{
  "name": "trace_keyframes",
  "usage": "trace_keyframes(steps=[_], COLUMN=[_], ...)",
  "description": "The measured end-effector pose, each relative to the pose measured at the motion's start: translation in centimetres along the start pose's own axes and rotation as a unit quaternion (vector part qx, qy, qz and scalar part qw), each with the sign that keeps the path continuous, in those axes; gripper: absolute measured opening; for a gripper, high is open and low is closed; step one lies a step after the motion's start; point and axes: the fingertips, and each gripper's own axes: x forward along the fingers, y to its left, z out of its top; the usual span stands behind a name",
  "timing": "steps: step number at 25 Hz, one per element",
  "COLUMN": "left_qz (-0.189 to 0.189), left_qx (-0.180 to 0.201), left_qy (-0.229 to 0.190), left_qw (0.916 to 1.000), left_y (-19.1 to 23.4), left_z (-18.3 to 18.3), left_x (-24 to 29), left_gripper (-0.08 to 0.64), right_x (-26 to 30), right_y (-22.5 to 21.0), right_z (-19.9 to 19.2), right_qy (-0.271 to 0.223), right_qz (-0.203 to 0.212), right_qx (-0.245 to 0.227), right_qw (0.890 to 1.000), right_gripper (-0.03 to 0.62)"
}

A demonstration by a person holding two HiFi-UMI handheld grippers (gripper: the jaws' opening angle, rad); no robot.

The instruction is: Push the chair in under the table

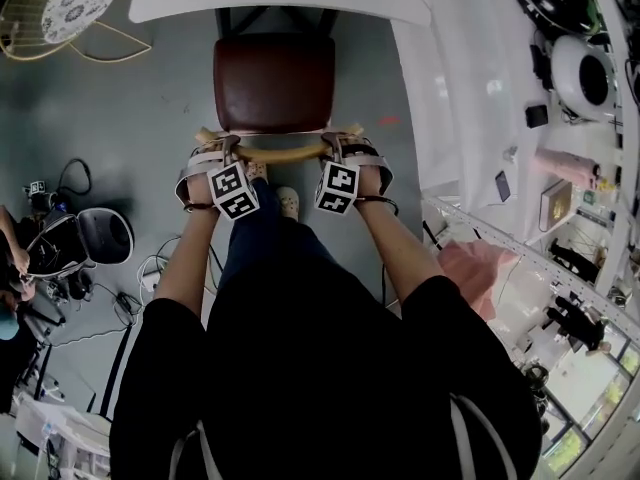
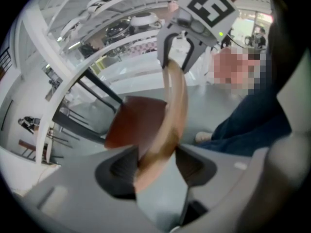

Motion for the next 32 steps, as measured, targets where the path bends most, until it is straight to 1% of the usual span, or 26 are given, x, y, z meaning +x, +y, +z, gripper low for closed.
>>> trace_keyframes(steps=[5, 12, 18, 24, 28, 32], left_qz=[-0.005, 0.001, 0.01, 0.012, 0.016, 0.009], left_qx=[0.002, 0.016, 0.019, 0.014, 0.01, 0.01], left_qy=[-0.005, -0.016, -0.02, -0.022, -0.017, -0.014], left_qw=[1.0, 0.9998, 0.9996, 0.9996, 0.9997, 0.9998], left_y=[2.5, 5.1, 7.4, 9.1, 10.3, 11.2], left_z=[0.0, -0.3, -0.1, 0.5, 0.8, 1.1], left_x=[0.3, 0.7, 1.4, 1.7, 2.3, 2.6], left_gripper=[0.245, 0.245, 0.247, 0.248, 0.249, 0.25], right_x=[0.6, 1.2, 2.0, 2.4, 2.8, 3.2], right_y=[-2.2, -4.2, -6.1, -8.0, -9.3, -10.3], right_z=[0.5, 1.2, 1.2, 1.1, 0.9, 0.7], right_qy=[0.01, 0.024, 0.029, 0.034, 0.037, 0.038], right_qz=[0.002, 0.002, -0.005, -0.003, -0.002, 0.006], right_qx=[0.007, 0.015, 0.023, 0.022, 0.022, 0.016], right_qw=[1.0, 1.0, 0.999, 0.999, 0.999, 0.999], right_gripper=[0.184, 0.184, 0.184, 0.184, 0.186, 0.187])
